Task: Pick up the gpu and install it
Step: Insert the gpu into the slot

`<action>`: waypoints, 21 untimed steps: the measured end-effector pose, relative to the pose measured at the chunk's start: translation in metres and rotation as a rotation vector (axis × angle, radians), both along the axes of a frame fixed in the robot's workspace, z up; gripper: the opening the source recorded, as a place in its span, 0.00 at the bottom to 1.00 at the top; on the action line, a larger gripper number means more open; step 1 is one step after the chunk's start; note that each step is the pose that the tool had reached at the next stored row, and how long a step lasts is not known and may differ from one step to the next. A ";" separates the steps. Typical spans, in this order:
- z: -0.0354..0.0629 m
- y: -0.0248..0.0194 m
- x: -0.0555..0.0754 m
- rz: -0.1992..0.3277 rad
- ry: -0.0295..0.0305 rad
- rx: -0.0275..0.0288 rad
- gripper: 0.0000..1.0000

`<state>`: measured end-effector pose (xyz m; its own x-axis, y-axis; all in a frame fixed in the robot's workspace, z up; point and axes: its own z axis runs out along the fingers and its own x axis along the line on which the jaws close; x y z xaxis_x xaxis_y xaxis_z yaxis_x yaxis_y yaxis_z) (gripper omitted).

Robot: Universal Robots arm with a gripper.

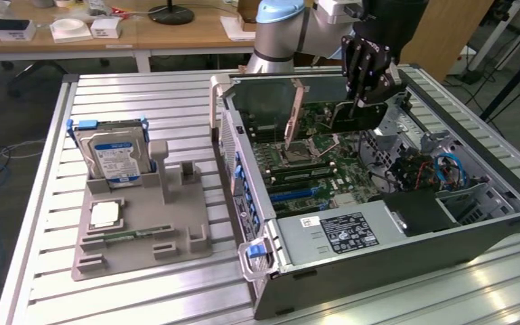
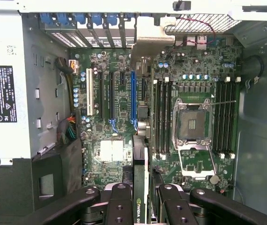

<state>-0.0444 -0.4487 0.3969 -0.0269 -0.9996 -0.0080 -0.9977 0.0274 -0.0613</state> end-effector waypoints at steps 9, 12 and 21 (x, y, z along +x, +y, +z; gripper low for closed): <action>-0.0079 0.0000 0.000 0.000 -0.0001 -0.0002 0.26; -0.0132 0.0000 -0.001 0.000 -0.0002 0.0000 0.26; -0.0277 0.0000 -0.002 0.000 -0.0003 -0.0001 0.26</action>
<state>-0.0461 -0.4487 0.3692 -0.0270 -0.9996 -0.0079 -0.9977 0.0275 -0.0616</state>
